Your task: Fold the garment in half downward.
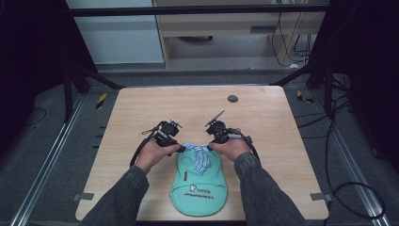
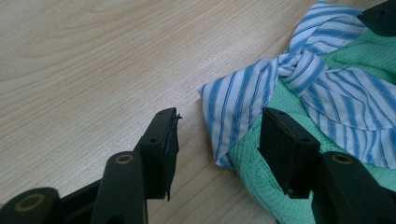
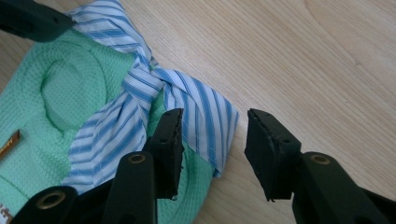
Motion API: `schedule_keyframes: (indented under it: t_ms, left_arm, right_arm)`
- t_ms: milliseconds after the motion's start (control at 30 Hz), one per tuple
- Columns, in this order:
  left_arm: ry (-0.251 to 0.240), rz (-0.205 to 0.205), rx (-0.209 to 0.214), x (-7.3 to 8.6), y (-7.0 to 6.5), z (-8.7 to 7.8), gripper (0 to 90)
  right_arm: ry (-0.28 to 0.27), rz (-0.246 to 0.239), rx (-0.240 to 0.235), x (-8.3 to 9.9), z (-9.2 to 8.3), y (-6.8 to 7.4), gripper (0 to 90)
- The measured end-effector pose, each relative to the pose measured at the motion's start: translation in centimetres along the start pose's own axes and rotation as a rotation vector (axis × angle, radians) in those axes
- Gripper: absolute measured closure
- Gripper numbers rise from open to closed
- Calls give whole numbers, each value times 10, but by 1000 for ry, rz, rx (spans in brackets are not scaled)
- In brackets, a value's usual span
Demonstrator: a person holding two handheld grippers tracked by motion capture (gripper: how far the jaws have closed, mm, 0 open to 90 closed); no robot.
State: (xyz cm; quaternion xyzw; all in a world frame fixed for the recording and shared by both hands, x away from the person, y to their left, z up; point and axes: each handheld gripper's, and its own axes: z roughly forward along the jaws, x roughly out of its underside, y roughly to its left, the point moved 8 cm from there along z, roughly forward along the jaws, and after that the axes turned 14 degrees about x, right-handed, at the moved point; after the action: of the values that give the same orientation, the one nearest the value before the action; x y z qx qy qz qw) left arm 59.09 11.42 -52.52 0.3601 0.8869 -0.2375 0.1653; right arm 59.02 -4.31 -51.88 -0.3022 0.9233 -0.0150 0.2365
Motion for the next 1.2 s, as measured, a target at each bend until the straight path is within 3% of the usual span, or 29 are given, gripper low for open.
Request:
schedule_keyframes:
  t_ms: [333,700,1200]
  left_arm:
    - [7,6,-11,2,-1,9,460]
    - [18,7,-13,5,-1,17,484]
    - [16,7,-1,5,-1,20,529]
  right_arm:
    - [7,5,3,4,15,4,504]
    - [18,36,-6,6,18,6,509]
    - [8,25,-17,6,23,4,546]
